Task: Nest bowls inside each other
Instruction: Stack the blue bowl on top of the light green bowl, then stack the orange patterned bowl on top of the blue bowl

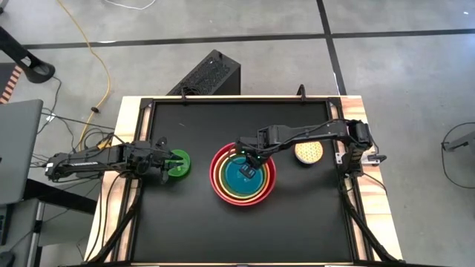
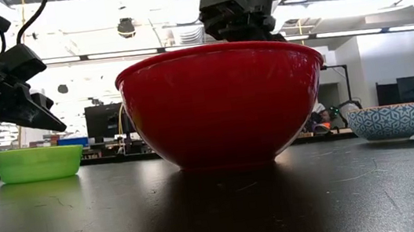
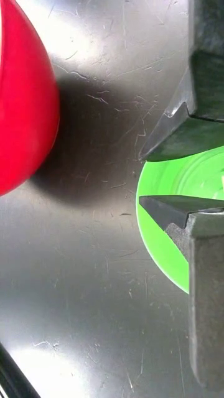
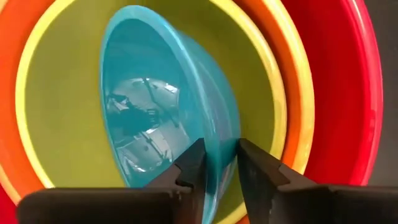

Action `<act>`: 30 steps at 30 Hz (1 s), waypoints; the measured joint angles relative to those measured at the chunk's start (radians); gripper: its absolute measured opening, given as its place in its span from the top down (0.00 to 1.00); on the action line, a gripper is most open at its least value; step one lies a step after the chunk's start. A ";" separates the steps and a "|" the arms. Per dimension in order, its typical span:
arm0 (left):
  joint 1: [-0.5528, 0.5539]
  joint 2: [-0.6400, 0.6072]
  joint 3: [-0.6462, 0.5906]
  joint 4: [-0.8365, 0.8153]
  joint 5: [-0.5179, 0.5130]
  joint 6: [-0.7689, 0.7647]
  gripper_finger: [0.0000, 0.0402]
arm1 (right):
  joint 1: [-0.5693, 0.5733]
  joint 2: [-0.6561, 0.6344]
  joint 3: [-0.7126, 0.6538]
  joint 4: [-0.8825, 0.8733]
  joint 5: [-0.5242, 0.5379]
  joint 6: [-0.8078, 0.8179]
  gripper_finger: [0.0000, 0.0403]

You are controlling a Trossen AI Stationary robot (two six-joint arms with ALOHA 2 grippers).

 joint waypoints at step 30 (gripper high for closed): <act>0.000 0.000 0.000 0.000 0.000 0.000 0.78 | -0.028 0.007 0.157 -0.062 -0.004 -0.207 0.57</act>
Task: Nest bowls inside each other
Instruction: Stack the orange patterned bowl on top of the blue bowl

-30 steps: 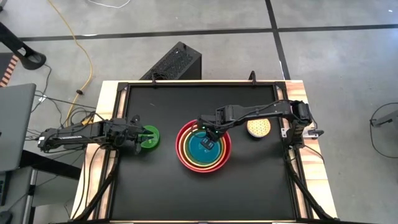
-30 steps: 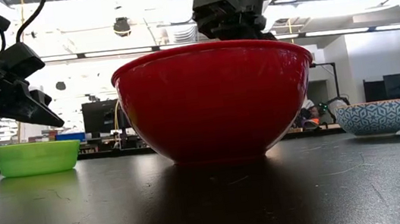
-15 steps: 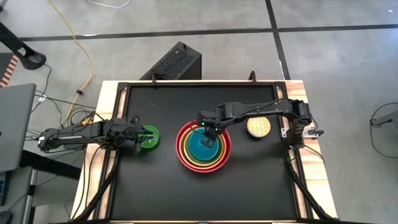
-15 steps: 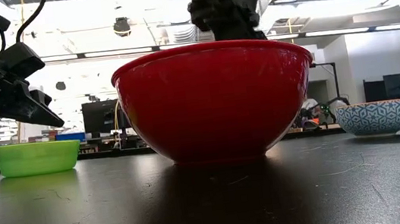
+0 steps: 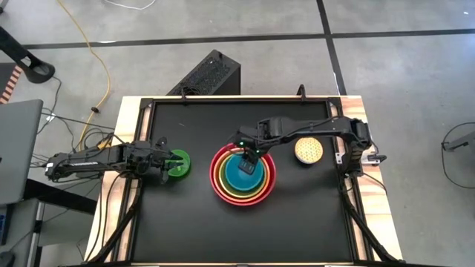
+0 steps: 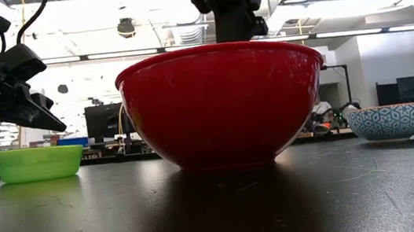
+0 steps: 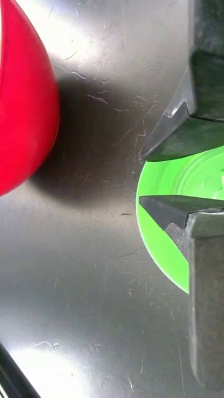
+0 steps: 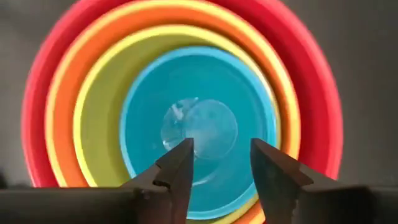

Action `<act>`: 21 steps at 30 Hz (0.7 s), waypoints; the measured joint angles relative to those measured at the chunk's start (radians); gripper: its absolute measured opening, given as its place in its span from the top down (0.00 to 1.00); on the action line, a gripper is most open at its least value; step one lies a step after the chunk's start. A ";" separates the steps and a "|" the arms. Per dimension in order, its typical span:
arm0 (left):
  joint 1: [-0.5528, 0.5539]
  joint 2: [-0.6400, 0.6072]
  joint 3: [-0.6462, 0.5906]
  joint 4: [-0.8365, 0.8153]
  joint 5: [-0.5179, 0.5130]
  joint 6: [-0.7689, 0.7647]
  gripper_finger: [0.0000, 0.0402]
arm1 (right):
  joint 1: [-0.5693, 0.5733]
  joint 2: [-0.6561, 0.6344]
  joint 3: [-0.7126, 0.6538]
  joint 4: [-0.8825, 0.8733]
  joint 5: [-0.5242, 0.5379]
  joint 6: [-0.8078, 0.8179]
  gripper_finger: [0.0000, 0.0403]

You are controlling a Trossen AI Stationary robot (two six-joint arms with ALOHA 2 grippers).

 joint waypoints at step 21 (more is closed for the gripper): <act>0.000 0.000 0.000 0.000 -0.002 0.000 0.78 | -0.044 0.065 -0.004 0.384 0.123 -0.138 0.94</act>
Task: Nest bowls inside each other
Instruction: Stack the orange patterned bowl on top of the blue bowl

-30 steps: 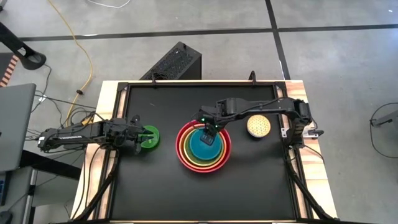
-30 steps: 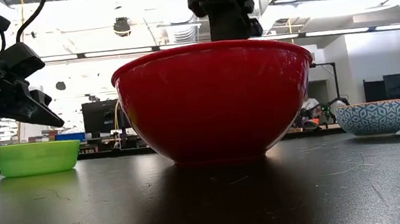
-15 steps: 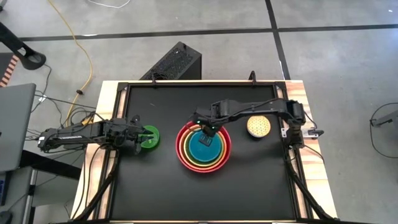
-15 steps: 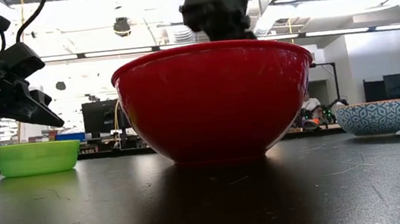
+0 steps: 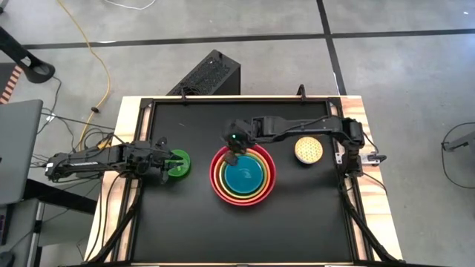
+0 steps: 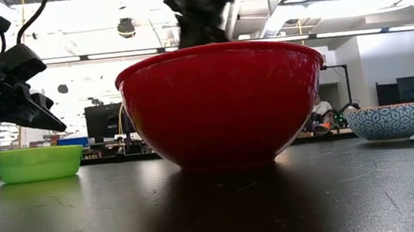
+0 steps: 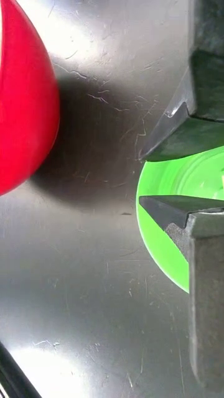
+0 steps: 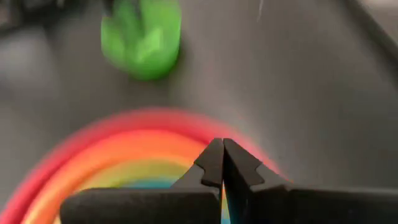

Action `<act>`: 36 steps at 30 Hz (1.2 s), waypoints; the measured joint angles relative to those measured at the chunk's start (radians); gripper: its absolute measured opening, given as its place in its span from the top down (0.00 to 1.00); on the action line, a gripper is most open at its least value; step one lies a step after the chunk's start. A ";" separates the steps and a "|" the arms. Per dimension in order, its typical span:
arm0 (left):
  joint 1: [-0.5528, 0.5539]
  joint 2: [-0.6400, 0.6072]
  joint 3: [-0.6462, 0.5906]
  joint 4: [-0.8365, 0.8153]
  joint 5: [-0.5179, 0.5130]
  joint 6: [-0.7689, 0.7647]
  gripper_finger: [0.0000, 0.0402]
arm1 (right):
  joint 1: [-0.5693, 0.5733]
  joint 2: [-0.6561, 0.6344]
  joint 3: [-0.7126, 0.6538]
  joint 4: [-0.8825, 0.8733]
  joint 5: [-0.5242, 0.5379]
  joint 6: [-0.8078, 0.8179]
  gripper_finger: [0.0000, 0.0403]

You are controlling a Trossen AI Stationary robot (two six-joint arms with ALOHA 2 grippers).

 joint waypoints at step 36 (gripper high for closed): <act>0.000 0.000 0.000 0.000 0.001 0.000 0.78 | -0.368 -0.715 -0.735 -0.596 0.037 0.351 0.51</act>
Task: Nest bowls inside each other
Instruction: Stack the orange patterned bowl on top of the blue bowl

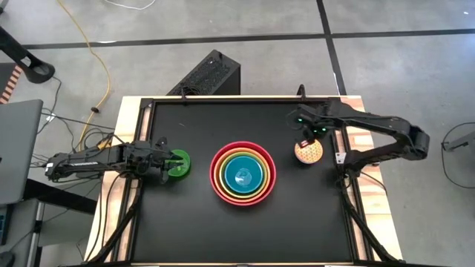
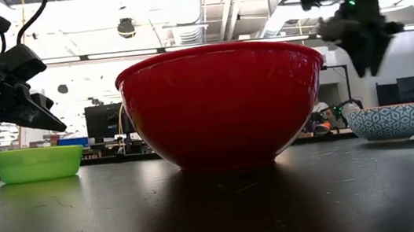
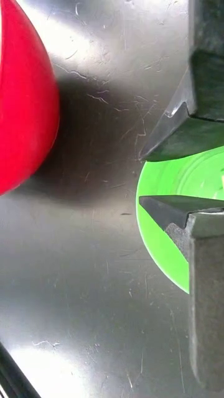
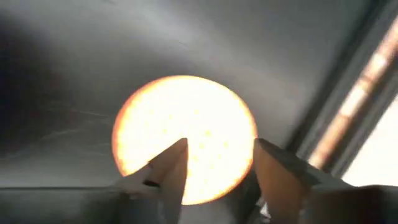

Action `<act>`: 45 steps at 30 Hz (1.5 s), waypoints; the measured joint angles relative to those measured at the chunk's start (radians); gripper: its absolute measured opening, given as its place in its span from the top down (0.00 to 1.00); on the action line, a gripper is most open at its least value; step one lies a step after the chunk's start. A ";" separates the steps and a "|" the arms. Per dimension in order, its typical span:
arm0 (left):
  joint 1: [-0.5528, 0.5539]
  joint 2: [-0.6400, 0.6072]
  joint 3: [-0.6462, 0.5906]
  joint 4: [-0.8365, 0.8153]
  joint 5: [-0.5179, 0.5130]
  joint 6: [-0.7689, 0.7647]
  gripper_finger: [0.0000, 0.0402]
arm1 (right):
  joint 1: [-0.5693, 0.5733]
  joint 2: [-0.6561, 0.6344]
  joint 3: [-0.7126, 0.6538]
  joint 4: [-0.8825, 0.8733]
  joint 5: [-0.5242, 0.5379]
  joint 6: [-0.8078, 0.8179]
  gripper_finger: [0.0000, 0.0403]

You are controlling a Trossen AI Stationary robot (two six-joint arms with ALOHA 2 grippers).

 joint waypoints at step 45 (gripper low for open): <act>0.000 0.000 0.000 0.000 0.001 0.000 0.78 | -0.323 0.096 -0.094 0.120 -0.237 -0.423 0.97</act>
